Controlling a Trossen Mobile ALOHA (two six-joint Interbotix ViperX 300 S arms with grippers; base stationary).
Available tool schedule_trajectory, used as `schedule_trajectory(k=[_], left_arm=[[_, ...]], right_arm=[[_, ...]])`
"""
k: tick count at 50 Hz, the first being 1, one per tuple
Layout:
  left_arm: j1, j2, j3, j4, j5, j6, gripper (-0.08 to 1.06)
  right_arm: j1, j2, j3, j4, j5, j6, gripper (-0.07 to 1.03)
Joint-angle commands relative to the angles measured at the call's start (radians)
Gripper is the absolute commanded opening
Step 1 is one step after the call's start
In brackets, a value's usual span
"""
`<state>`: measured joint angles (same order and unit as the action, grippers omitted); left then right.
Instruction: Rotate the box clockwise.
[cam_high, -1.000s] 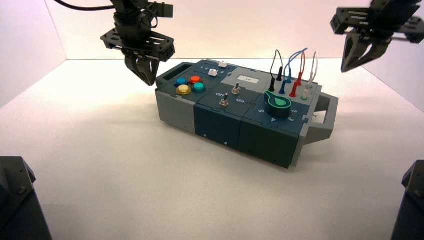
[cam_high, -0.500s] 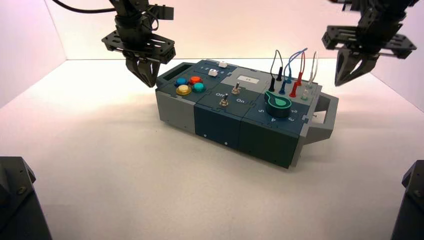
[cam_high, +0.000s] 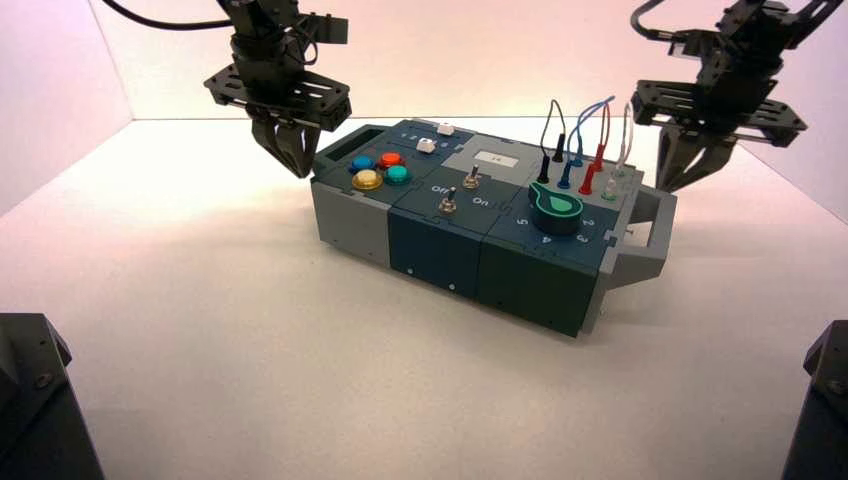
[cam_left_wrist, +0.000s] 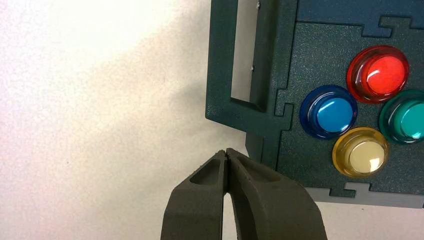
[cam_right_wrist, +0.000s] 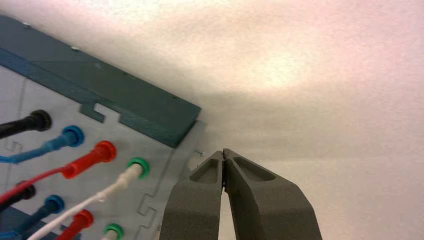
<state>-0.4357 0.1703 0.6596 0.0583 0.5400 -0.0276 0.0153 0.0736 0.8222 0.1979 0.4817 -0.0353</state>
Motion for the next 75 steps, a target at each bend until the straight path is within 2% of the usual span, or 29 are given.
schedule_trajectory(k=[1,13,39,75], left_arm=[[0.011,-0.015,-0.02,0.003,-0.011,0.003,-0.03],[0.031,-0.015,-0.029,0.003,-0.021,0.008,-0.03],[0.034,0.028,-0.055,0.002,-0.026,0.011,-0.03],[0.032,0.064,-0.109,-0.002,-0.049,0.011,-0.03]], right_arm=[[0.028,-0.011,-0.021,0.015,-0.005,0.002,-0.02],[0.037,-0.008,-0.02,0.04,0.026,0.002,-0.02],[0.037,0.002,-0.02,0.04,0.037,0.002,-0.02],[0.037,-0.002,-0.006,0.067,0.06,0.002,-0.02]])
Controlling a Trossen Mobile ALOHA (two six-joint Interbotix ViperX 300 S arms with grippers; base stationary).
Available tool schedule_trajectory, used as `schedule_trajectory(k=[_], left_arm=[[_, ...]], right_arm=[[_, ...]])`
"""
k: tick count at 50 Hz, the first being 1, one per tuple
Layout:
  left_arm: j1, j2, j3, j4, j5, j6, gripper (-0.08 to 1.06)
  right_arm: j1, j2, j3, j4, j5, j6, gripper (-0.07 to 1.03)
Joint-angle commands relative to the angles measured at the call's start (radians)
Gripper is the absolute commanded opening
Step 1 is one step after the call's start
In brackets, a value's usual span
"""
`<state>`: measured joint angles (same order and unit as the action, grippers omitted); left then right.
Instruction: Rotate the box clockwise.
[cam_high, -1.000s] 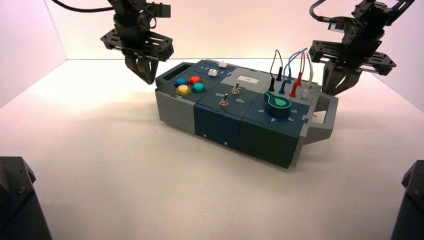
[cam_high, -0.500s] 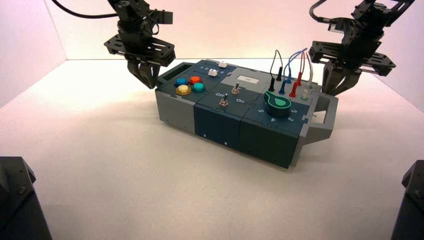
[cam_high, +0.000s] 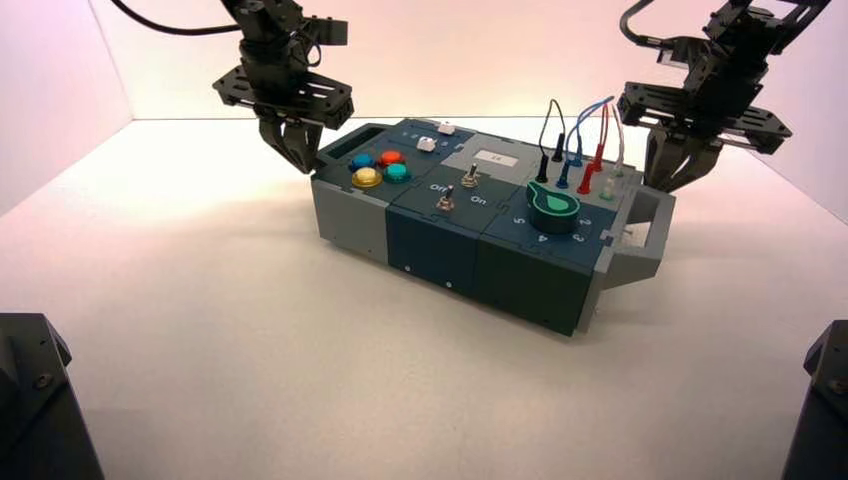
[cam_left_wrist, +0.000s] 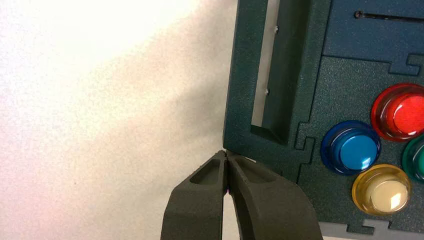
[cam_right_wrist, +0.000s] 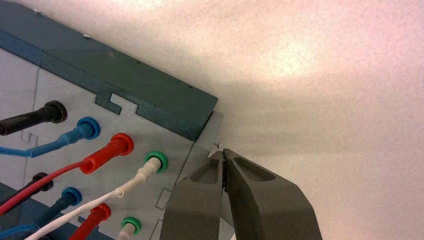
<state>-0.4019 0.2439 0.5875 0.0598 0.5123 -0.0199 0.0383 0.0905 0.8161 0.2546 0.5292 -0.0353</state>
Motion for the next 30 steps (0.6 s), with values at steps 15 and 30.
schedule_trajectory(k=[15,30], left_arm=[[-0.021,0.032,-0.084,-0.005,-0.023,0.002,-0.03],[-0.032,0.071,-0.135,-0.006,-0.023,0.003,-0.03]], right_arm=[[0.02,-0.02,0.017,0.028,0.035,0.002,-0.02],[0.075,-0.021,0.011,0.061,0.067,0.002,-0.02]])
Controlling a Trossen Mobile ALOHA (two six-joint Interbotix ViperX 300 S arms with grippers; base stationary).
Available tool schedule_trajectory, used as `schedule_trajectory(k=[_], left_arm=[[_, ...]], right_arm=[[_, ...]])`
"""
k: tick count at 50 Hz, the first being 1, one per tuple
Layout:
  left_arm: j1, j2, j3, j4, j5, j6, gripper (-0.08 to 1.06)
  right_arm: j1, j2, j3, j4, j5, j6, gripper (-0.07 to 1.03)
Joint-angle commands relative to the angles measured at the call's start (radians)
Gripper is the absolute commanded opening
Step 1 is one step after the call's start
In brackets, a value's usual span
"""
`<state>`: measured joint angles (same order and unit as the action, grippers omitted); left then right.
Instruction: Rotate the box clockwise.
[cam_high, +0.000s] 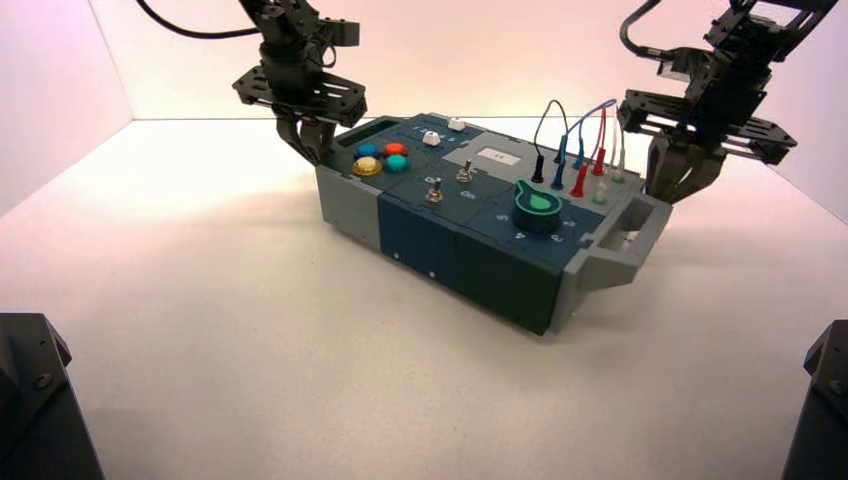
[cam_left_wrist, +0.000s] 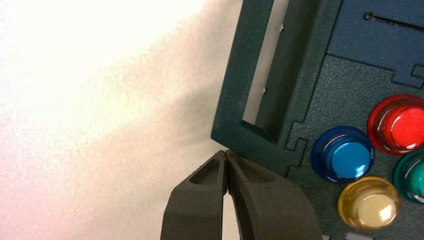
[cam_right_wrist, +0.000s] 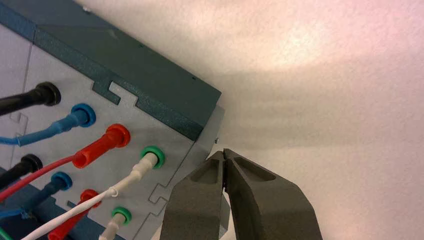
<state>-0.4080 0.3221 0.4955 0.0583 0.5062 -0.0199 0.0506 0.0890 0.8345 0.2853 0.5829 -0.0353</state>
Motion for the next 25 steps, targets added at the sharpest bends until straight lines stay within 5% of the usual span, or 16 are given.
schedule_trajectory(k=[1,25], left_arm=[[-0.026,-0.005,-0.046,-0.005,-0.015,0.003,-0.03],[-0.026,0.057,-0.124,-0.005,-0.017,0.034,-0.03]], right_arm=[[0.067,-0.02,-0.008,0.032,0.014,0.002,-0.02],[0.127,-0.035,0.026,0.08,0.051,0.003,-0.02]])
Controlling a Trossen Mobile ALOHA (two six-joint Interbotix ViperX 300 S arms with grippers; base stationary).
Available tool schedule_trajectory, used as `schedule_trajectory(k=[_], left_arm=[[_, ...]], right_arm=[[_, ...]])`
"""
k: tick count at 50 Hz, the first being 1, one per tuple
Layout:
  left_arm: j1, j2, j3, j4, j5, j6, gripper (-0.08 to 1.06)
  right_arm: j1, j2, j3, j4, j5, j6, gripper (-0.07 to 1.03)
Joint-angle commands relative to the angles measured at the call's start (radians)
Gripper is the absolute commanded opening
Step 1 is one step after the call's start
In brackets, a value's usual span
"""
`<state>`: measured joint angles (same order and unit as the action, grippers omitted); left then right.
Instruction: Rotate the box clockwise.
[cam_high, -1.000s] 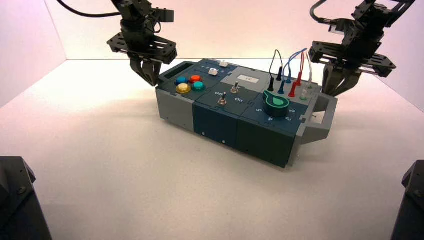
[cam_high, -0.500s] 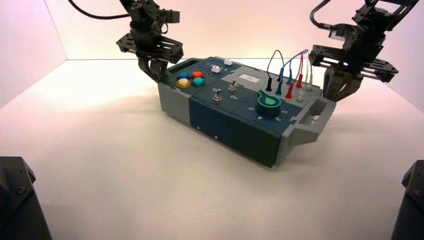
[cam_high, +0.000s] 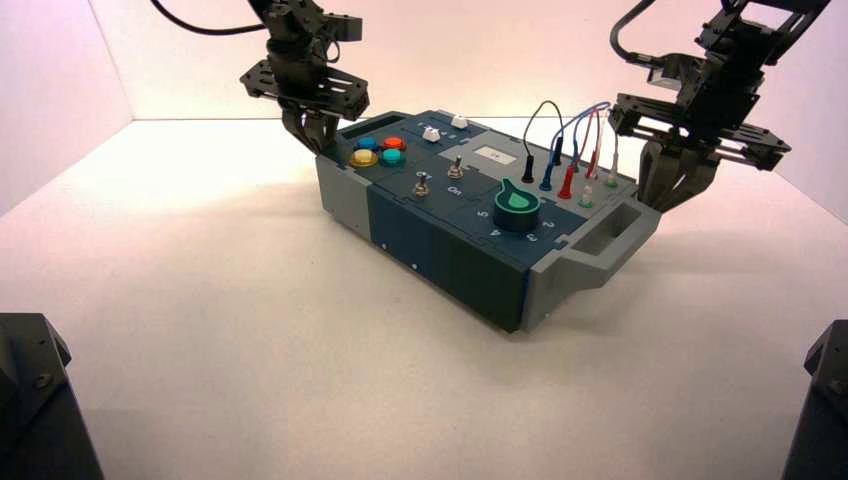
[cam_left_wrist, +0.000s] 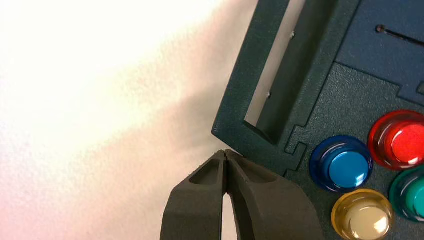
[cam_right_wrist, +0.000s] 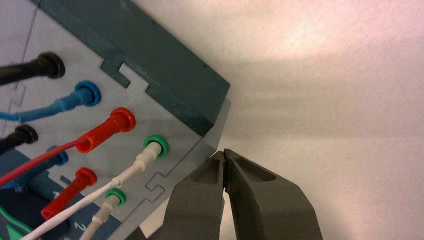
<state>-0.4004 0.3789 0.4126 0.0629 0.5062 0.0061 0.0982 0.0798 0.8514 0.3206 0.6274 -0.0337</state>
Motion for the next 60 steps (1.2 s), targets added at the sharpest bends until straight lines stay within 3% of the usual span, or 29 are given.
schedule_trajectory(k=[1,29,60], left_arm=[[-0.034,0.003,-0.048,-0.009,-0.017,0.009,-0.03],[-0.034,0.075,-0.133,-0.009,-0.034,0.02,-0.03],[-0.034,0.152,-0.219,-0.009,-0.038,0.025,-0.03]], right_arm=[[0.083,-0.029,0.012,0.048,0.006,0.003,-0.02],[0.135,-0.104,0.061,0.1,0.02,0.003,-0.02],[0.215,-0.1,0.086,0.147,0.012,0.006,-0.02]])
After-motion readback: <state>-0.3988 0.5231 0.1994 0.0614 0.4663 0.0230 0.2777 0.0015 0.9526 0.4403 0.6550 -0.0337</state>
